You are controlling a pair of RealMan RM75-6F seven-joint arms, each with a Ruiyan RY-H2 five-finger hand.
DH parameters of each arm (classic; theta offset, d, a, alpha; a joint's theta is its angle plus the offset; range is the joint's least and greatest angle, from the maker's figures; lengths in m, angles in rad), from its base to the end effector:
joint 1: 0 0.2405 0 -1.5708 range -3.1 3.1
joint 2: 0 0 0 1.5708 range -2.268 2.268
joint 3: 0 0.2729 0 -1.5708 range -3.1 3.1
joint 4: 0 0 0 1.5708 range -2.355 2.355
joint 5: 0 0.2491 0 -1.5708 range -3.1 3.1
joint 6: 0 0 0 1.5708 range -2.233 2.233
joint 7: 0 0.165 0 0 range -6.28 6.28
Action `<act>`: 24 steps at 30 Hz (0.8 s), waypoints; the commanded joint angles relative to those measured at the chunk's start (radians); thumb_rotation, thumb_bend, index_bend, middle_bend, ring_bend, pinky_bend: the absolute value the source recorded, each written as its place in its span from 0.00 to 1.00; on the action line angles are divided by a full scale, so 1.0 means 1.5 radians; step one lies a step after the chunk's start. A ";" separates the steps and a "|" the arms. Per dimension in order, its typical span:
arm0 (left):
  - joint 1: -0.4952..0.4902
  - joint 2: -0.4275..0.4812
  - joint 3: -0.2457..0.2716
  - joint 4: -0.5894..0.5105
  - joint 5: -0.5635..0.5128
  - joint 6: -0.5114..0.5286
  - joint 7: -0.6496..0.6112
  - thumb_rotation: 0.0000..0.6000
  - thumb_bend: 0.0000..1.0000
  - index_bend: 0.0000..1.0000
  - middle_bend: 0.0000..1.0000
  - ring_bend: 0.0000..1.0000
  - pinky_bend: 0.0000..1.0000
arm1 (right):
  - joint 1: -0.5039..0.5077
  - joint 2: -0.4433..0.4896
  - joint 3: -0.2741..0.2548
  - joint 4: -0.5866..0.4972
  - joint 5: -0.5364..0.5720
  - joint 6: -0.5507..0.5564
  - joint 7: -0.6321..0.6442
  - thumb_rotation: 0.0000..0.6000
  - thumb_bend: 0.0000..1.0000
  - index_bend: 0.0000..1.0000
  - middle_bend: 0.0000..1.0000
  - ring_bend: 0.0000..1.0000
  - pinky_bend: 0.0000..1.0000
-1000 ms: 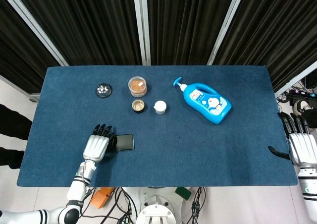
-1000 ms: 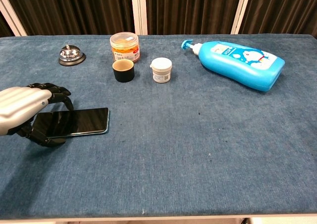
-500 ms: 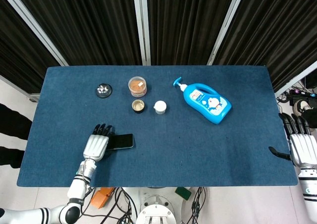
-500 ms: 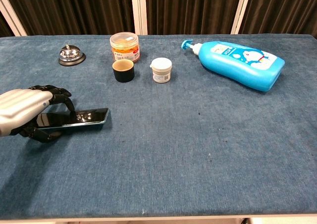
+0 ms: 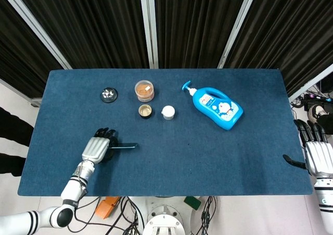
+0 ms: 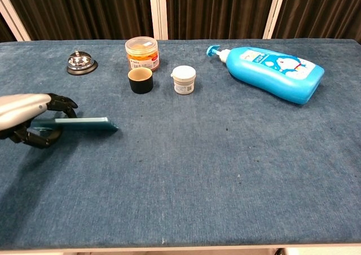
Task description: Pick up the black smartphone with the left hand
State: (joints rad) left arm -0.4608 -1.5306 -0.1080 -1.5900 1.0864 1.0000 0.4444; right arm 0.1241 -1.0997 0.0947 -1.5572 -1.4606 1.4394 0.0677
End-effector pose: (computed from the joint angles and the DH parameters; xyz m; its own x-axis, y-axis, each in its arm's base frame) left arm -0.2374 0.2951 -0.0701 0.3966 0.4127 0.8200 0.9180 -0.1758 -0.3556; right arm -0.3516 -0.2327 0.1480 0.3924 0.0204 0.9196 -0.9198 -0.0009 0.3925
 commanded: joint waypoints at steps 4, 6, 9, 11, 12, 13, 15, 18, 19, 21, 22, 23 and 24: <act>-0.039 0.035 -0.017 -0.009 -0.027 -0.057 -0.024 1.00 0.65 0.54 0.13 0.02 0.02 | -0.004 0.001 -0.001 -0.001 -0.001 0.005 0.001 1.00 0.23 0.05 0.13 0.00 0.05; -0.053 0.042 -0.020 -0.006 -0.036 -0.075 -0.028 1.00 0.65 0.54 0.13 0.02 0.02 | -0.006 0.002 -0.001 -0.002 0.000 0.007 0.002 1.00 0.23 0.05 0.13 0.00 0.05; -0.071 0.048 -0.019 0.003 -0.049 -0.097 -0.027 1.00 0.65 0.53 0.13 0.02 0.02 | -0.009 0.003 -0.002 -0.003 0.000 0.010 0.004 1.00 0.23 0.05 0.13 0.00 0.05; -0.080 0.053 -0.018 0.006 -0.057 -0.106 -0.027 1.00 0.64 0.48 0.12 0.01 0.02 | -0.011 0.003 -0.003 -0.003 0.001 0.011 0.005 1.00 0.23 0.05 0.13 0.00 0.05; -0.084 0.055 -0.018 0.007 -0.061 -0.110 -0.028 1.00 0.64 0.41 0.11 0.01 0.02 | -0.012 0.004 -0.003 -0.003 0.002 0.011 0.005 1.00 0.23 0.05 0.13 0.00 0.05; -0.087 0.057 -0.019 0.006 -0.066 -0.113 -0.031 1.00 0.64 0.34 0.09 0.00 0.02 | -0.013 0.004 -0.003 -0.003 0.003 0.012 0.006 1.00 0.23 0.05 0.13 0.00 0.05; -0.093 0.062 -0.020 0.005 -0.072 -0.118 -0.038 1.00 0.63 0.27 0.08 0.00 0.02 | -0.015 0.004 -0.003 -0.002 0.003 0.013 0.007 1.00 0.23 0.05 0.13 0.00 0.05; -0.100 0.068 -0.019 0.002 -0.071 -0.117 -0.043 1.00 0.63 0.22 0.07 0.00 0.02 | -0.017 0.004 -0.003 -0.002 0.004 0.014 0.008 1.00 0.23 0.05 0.13 0.00 0.05; -0.102 0.069 -0.018 0.001 -0.071 -0.117 -0.045 1.00 0.63 0.20 0.07 0.00 0.02 | -0.017 0.004 -0.003 -0.002 0.004 0.014 0.009 1.00 0.23 0.05 0.13 0.00 0.05; -0.105 0.073 -0.017 -0.001 -0.070 -0.114 -0.049 1.00 0.63 0.19 0.07 0.00 0.02 | -0.017 0.005 -0.003 -0.001 0.004 0.014 0.010 1.00 0.23 0.05 0.13 0.00 0.05; -0.105 0.075 -0.018 -0.003 -0.068 -0.109 -0.052 1.00 0.63 0.19 0.07 0.00 0.02 | -0.017 0.005 -0.003 -0.001 0.004 0.014 0.010 1.00 0.23 0.05 0.13 0.00 0.05; -0.104 0.077 -0.019 -0.005 -0.065 -0.101 -0.056 1.00 0.63 0.19 0.07 0.00 0.02 | -0.017 0.005 -0.002 -0.001 0.004 0.015 0.010 1.00 0.23 0.05 0.13 0.00 0.05; -0.101 0.078 -0.021 -0.008 -0.061 -0.091 -0.061 1.00 0.63 0.19 0.07 0.00 0.02 | -0.018 0.006 -0.002 -0.001 0.003 0.015 0.010 1.00 0.23 0.05 0.13 0.00 0.05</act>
State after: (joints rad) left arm -0.6157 -1.4172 -0.1362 -1.5963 0.9870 0.8472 0.3619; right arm 0.0977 -1.0913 0.0916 -1.5593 -1.4553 1.4620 0.0826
